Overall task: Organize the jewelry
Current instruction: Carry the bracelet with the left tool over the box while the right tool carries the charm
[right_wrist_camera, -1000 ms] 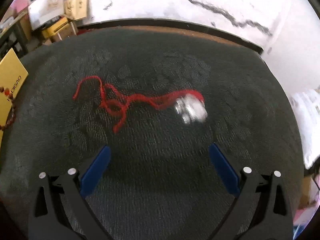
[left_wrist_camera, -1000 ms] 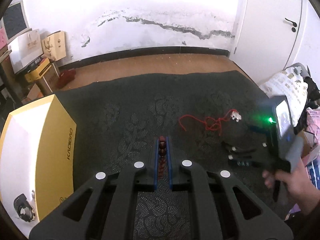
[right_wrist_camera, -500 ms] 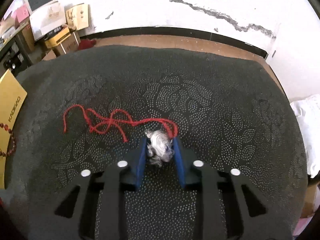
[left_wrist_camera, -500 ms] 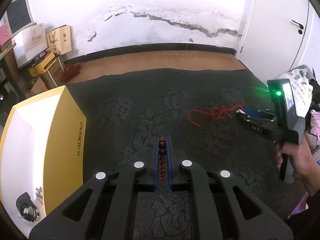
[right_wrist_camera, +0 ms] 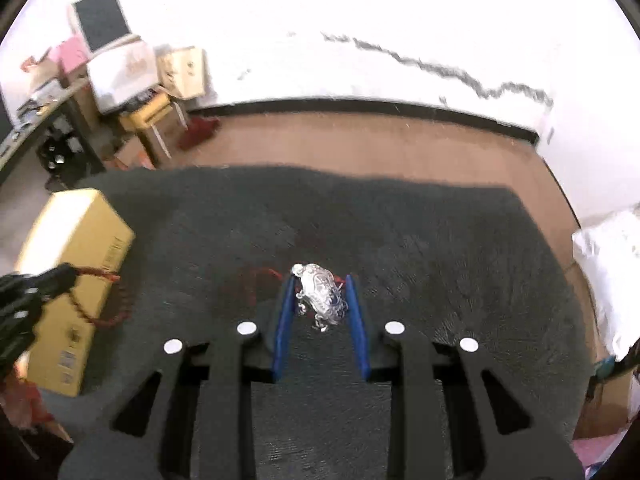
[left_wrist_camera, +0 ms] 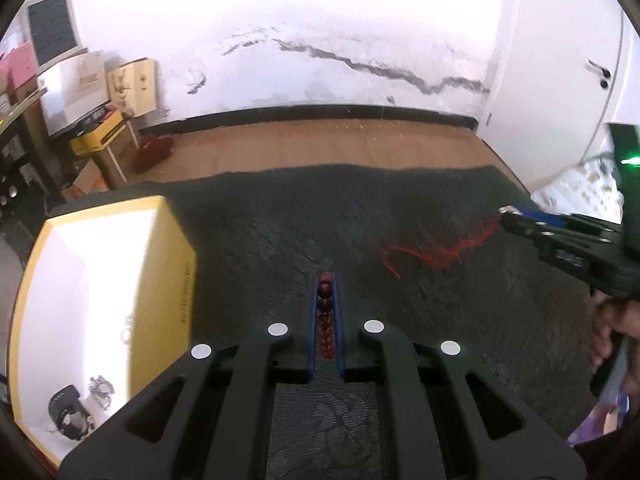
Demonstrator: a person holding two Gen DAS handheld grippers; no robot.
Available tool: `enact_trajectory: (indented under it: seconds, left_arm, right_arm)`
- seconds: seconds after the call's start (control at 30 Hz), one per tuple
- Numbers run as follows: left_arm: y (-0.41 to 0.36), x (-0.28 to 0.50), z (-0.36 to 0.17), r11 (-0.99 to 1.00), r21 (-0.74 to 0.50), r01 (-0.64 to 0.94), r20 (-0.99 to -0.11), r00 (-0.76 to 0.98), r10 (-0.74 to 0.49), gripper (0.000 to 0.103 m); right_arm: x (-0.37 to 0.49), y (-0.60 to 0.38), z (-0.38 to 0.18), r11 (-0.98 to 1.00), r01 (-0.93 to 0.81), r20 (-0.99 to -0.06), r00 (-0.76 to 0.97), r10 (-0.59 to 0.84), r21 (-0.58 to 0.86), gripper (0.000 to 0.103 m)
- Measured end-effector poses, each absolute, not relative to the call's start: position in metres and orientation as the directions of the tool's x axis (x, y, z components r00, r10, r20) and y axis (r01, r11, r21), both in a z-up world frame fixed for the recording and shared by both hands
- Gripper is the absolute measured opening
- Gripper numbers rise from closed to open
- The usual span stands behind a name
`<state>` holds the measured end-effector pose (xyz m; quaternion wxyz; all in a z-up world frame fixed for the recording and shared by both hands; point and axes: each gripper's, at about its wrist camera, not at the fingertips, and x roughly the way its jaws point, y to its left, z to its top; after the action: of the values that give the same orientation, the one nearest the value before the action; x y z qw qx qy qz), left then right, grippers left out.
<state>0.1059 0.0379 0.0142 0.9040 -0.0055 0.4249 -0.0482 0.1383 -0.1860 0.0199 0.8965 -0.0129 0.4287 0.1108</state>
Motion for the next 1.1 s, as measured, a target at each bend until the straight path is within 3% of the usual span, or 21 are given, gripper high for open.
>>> enact_trajectory:
  seconds: [0.6, 0.83, 1.1]
  left_arm:
    - [0.207, 0.048, 0.061, 0.982, -0.074, -0.176, -0.741, 0.669, 0.064, 0.007]
    - [0.267, 0.032, 0.050, 0.962, -0.067, -0.265, -0.749, 0.650, 0.127, 0.007]
    - [0.314, 0.016, 0.025, 0.946, -0.085, -0.313, -0.777, 0.615, 0.133, 0.007]
  right_arm:
    - [0.055, 0.021, 0.185, 0.839, -0.540, -0.582, 0.663, 0.471, 0.063, 0.026]
    - [0.044, 0.111, 0.194, 0.774, -0.632, -0.599, 0.607, 0.522, 0.033, 0.026]
    - [0.041, 0.175, 0.161, 0.756, -0.655, -0.664, 0.563, 0.493, 0.006, 0.026]
